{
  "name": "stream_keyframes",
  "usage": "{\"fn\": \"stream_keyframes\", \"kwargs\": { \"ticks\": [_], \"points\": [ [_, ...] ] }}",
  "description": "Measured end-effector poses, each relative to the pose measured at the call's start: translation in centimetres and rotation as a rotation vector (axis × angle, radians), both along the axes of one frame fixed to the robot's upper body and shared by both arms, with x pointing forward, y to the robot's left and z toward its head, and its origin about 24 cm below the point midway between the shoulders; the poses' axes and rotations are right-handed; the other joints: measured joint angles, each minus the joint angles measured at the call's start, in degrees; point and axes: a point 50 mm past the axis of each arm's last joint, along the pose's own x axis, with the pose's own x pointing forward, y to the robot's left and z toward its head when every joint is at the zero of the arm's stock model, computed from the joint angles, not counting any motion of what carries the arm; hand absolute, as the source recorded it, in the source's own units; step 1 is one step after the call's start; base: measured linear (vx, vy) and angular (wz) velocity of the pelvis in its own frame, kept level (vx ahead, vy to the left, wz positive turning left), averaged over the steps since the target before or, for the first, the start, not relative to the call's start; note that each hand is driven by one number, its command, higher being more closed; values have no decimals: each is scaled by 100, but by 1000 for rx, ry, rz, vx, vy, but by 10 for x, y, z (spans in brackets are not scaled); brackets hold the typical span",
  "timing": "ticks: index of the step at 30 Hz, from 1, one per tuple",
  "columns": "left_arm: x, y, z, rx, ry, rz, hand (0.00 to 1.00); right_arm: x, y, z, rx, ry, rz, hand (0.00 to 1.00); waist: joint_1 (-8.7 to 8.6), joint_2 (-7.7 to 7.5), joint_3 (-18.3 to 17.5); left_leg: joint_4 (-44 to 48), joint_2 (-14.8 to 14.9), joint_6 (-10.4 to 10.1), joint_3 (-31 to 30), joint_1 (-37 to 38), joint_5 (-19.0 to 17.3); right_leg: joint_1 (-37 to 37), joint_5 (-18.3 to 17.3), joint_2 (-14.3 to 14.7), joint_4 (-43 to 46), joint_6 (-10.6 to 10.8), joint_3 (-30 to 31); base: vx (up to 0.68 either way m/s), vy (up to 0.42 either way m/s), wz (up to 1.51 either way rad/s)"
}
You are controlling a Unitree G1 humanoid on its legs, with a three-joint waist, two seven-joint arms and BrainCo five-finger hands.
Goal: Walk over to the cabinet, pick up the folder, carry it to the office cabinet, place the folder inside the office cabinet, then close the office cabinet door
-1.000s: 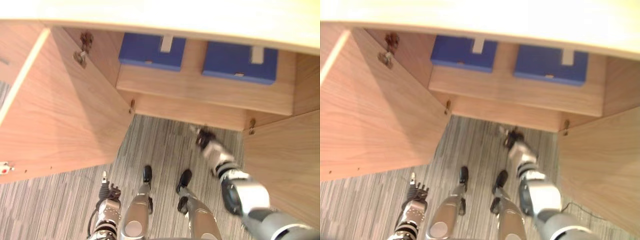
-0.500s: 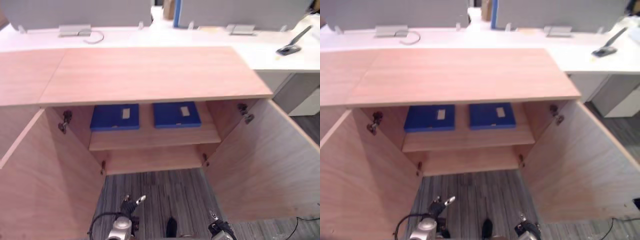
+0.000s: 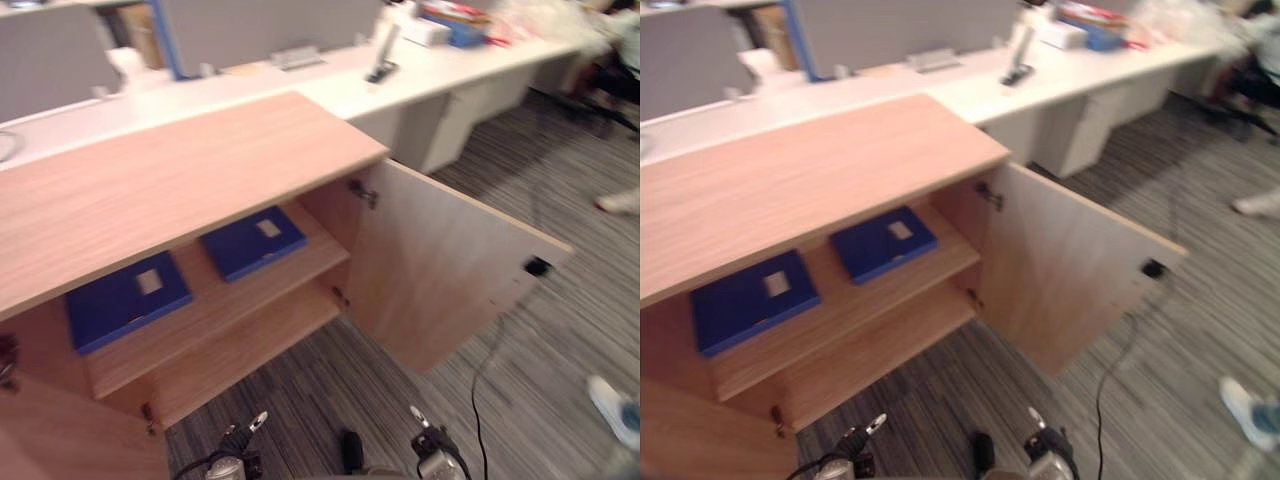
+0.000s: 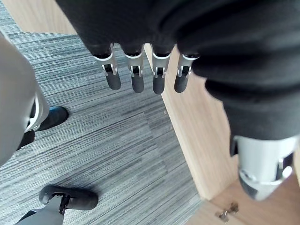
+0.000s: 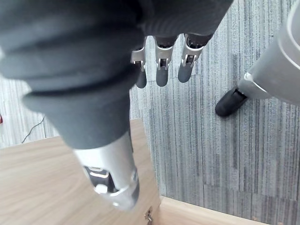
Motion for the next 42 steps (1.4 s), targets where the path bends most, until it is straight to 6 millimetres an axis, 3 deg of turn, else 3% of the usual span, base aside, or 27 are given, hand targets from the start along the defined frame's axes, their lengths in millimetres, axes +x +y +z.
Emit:
{"fn": "stream_keyframes", "kwargs": {
  "ticks": [1,2,3,5,6,8,10,12,13,16,23,29,36,42],
  "points": [
    [-1,1,0,6,-1,1,0,-2,1,0,-3,4,8,0,-24,-29,-6,60,4,0,3,32,0,4,-138,-190,367,-45,-335,85,61,-64],
    [-1,3,1,18,-8,1,0,-6,1,-1,-20,11,18,0,-32,-168,23,228,-35,13,-37,146,-8,100,-524,-457,776,-32,-624,60,-35,-43],
    [1,5,2,30,-17,2,0,-10,0,-2,-29,15,14,0,-43,-277,41,352,-106,27,-118,213,-12,96,-698,-509,984,-134,-727,91,-110,-64],
    [-3,9,1,48,1,14,0,-8,1,1,-50,-7,30,0,-37,-346,-16,301,-163,250,-422,150,37,153,-684,-405,753,-87,-595,41,-96,-74],
    [-5,9,0,53,10,0,0,-4,-3,3,-57,-19,17,0,-25,-300,-22,-74,-357,256,-953,120,37,196,-527,-187,264,68,-424,-76,-32,-79],
    [-5,14,0,74,17,-25,0,-3,-8,4,-58,-19,-29,0,-30,-283,-44,-499,-405,194,-1135,79,335,263,-501,-38,-237,55,-657,-68,-37,-46],
    [-9,29,1,115,31,-40,0,-10,-21,3,-79,2,-107,0,-37,-465,-21,-539,-330,100,-1222,122,402,592,-2,160,-919,5,-658,-7,-101,-2],
    [-20,37,0,122,60,-15,0,-5,-37,10,-119,-26,-139,0,-55,-472,-36,-531,-304,70,-1228,224,416,940,264,257,-1466,4,-607,-4,-72,-16],
    [-28,41,-2,121,79,8,0,1,-49,17,-157,-65,-153,0,-55,-446,-47,-529,-315,61,-1268,244,410,1014,341,277,-1603,11,-537,-4,-20,-14],
    [-28,44,-1,134,84,-14,0,21,-73,41,-253,-176,-147,0,-55,-415,-60,-558,-307,-22,-1489,266,353,1031,350,307,-1604,15,-535,-1,4,-3],
    [-26,49,0,160,85,-113,0,67,-109,87,-435,-343,-87,0,-131,-380,-34,-654,-367,-119,-1841,285,208,1035,422,266,-1609,45,-592,-27,49,5],
    [-33,56,0,166,111,-162,0,120,-140,133,-494,-461,-82,0,-148,-205,73,-654,-474,-93,-1960,288,190,1017,517,165,-1610,39,-595,-20,68,2],
    [-43,54,-4,143,149,-188,0,174,-131,170,-503,-533,83,0,-115,-112,96,-644,-511,-92,-2200,292,189,1053,528,131,-1609,49,-597,-15,23,1],
    [-37,48,-3,140,137,-239,0,211,-117,206,-524,-595,195,0,-70,40,192,-645,-527,-91,-2299,291,189,1090,537,100,-1610,59,-678,-58,15,7]
  ]
}}
